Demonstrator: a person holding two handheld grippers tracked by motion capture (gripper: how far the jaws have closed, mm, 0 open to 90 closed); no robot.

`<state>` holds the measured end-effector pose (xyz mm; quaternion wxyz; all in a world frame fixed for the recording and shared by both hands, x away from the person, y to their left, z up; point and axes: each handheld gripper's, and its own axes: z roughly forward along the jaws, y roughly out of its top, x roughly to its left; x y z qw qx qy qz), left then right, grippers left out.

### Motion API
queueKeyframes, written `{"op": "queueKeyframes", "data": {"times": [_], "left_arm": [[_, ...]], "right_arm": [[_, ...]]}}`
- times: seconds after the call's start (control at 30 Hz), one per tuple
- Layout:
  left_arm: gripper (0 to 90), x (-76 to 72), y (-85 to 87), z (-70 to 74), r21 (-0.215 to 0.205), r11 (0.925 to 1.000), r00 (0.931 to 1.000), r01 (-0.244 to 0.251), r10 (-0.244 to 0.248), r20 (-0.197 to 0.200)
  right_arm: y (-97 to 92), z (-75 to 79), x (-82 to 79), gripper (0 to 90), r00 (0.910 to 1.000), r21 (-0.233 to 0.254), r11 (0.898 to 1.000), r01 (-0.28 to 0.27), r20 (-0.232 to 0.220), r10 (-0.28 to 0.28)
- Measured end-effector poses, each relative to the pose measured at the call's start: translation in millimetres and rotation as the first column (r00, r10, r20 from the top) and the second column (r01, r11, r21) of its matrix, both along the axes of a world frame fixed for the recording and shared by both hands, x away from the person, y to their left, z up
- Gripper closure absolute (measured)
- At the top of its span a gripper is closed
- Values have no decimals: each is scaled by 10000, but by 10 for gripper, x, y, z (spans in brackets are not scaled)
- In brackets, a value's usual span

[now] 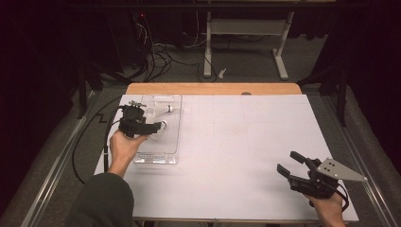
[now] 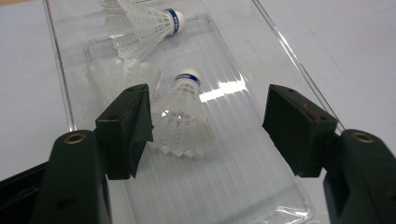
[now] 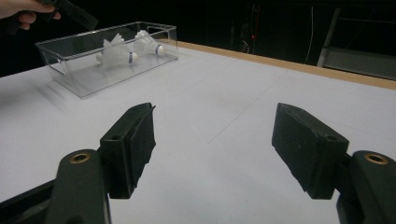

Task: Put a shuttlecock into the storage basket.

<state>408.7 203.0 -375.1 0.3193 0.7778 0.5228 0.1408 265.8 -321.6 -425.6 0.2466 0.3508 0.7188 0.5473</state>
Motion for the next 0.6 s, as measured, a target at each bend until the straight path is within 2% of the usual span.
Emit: {"op": "queueKeyframes", "data": {"times": [0.27,0.6], "left_arm": [[330,-109,-7,63,-215,9996,9994,178,-171,309],[336,-244,21,60,-471,9983,9976,342,-313,625]], "right_arm": [[2,-1,2,304,10000,0,10000,2,1,-2],[4,-1,6,304,10000,-11,10000,12,17,-12]]}}
